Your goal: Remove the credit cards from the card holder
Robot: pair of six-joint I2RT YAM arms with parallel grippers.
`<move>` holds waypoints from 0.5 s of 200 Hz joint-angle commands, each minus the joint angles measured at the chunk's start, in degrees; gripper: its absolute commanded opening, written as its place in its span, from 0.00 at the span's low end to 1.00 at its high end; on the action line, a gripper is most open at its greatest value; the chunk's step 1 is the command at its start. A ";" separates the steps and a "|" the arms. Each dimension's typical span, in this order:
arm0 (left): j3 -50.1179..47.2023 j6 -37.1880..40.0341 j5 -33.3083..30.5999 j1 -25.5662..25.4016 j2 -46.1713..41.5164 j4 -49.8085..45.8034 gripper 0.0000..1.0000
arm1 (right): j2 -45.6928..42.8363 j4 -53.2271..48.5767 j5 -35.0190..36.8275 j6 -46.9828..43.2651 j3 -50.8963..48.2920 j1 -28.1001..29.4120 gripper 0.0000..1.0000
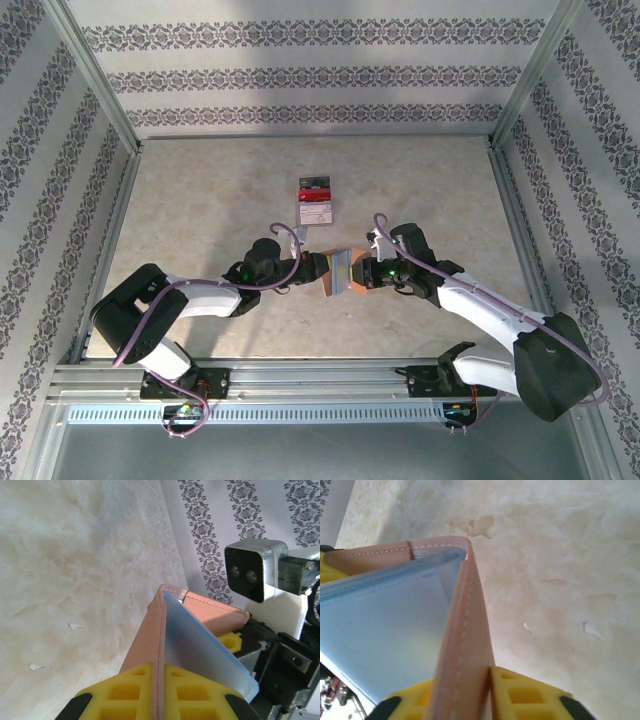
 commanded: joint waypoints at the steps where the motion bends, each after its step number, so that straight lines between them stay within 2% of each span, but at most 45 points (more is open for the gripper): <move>1: -0.75 -1.34 1.57 0.14 -2.11 4.51 0.14 | -1.53 0.16 -2.71 -0.03 -0.89 -0.80 0.05; 9: -1.01 -1.40 1.84 0.38 -2.52 4.46 0.16 | -1.78 0.20 -3.25 0.18 -1.09 -1.19 0.00; 44: -2.64 -1.75 2.39 1.79 -5.54 4.04 0.36 | -3.25 -0.11 -5.60 0.64 -2.12 -3.10 0.00; 71: -2.89 -1.52 3.95 2.08 -7.12 4.16 0.44 | -3.43 0.26 -8.63 1.58 -2.41 -4.58 0.00; 100: -2.95 -3.67 5.90 2.08 -5.46 9.85 0.49 | -3.40 1.74 -10.77 3.01 -2.72 -5.42 0.00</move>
